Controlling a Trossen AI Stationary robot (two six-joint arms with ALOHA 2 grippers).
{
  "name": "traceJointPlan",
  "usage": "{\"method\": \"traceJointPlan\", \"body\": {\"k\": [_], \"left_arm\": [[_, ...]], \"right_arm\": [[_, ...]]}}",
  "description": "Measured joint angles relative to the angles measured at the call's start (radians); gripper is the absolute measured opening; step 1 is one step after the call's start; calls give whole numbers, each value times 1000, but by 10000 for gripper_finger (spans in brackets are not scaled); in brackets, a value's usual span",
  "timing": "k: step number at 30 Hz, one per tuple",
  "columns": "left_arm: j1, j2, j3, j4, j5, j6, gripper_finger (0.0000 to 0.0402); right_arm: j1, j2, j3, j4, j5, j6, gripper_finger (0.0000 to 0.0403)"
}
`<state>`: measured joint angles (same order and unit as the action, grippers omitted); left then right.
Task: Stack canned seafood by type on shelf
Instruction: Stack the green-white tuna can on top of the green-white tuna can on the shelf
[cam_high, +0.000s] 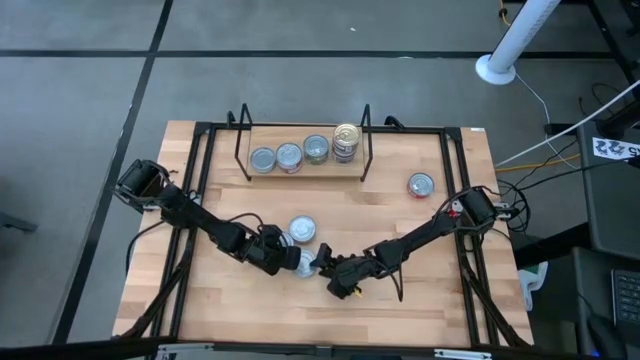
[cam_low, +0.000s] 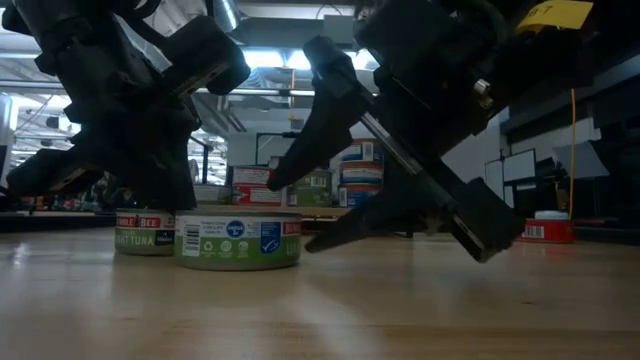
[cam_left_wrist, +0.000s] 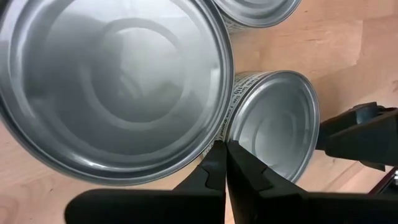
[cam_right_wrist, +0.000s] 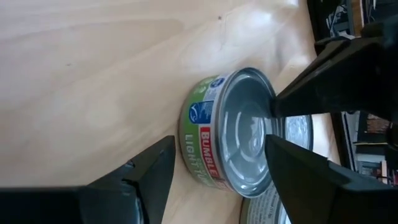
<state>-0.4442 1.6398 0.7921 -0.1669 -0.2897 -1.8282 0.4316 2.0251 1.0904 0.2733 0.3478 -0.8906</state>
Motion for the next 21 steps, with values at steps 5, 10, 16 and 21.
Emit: {"method": "traceJointPlan", "body": {"k": [5,10,16,21], "left_arm": [[0,-1,1,-7,15,-27,0],[-1,-1,2,-20,30,-56,0],[-4,1,3,-25,46,-57,0],[-12,2,3,-27,49,-62,0]], "right_arm": [[0,21,0,22,-1,1,250],[0,23,0,29,-8,3,250],[0,23,0,35,-7,-3,250],[-16,23,0,41,-21,-4,250]]}}
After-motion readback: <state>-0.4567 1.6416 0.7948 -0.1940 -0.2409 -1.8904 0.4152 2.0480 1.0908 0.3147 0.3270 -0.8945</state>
